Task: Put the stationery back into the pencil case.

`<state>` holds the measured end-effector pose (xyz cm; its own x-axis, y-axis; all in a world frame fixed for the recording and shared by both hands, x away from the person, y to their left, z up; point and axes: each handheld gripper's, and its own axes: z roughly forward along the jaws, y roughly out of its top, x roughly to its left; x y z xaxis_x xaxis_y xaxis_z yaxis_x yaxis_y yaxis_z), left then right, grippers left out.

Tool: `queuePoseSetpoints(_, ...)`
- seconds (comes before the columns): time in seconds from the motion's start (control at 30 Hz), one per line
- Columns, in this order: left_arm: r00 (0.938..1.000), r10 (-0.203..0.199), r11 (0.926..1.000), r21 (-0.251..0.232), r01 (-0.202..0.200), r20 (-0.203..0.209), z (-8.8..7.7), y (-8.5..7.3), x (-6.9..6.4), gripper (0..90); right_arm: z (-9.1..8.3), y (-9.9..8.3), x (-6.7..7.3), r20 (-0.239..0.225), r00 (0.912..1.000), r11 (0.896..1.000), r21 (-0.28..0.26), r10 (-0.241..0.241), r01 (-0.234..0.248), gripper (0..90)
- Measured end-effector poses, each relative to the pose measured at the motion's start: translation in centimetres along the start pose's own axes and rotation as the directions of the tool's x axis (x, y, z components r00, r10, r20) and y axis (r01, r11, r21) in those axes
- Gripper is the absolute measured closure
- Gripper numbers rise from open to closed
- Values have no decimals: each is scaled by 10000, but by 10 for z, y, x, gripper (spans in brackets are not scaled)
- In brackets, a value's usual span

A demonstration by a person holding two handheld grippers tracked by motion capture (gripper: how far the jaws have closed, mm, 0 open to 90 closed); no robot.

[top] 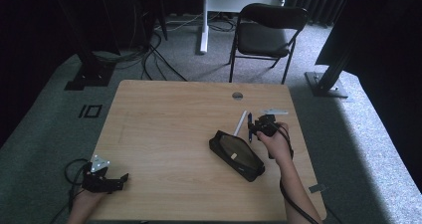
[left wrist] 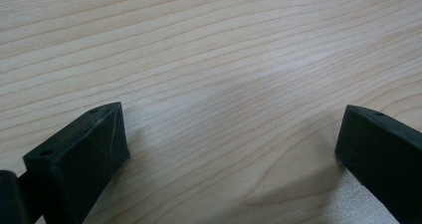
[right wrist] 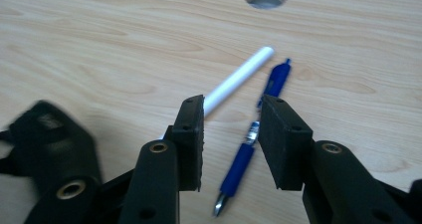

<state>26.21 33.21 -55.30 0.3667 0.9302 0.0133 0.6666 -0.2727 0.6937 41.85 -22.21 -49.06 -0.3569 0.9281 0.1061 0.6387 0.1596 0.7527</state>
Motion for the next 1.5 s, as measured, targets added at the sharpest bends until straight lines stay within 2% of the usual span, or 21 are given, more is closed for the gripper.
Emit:
queuePoseSetpoints(0.2, 10000, 1, 10000, -1, -1, 1, 0, 0, 0, 2, 15, -4, -9, 343, 9988, 9992, 203, 339, -346, 612)
queuePoseSetpoints(0.43, 10000, -1, 10000, -1, 1, 0, 0, 0, 0, 2, 29, -6, -18, 425, 9964, 9966, 345, 731, -745, 588)
queuePoseSetpoints(0.87, 10000, 5, 10000, -1, -5, -2, 0, 0, 0, 2, 48, -8, -20, 813, 9915, 9925, 608, 1013, -1064, 589)
queuePoseSetpoints(1.27, 10000, -2, 10000, -2, 2, 1, 0, 0, 0, 2, 60, -5, -19, 1241, 9888, 9906, 979, 826, -950, 600)
queuePoseSetpoints(1.5, 10000, 2, 10000, 0, -2, 0, 0, 0, 0, 2, 62, -7, -18, 1570, 9846, 9895, 1088, 770, -947, 650)
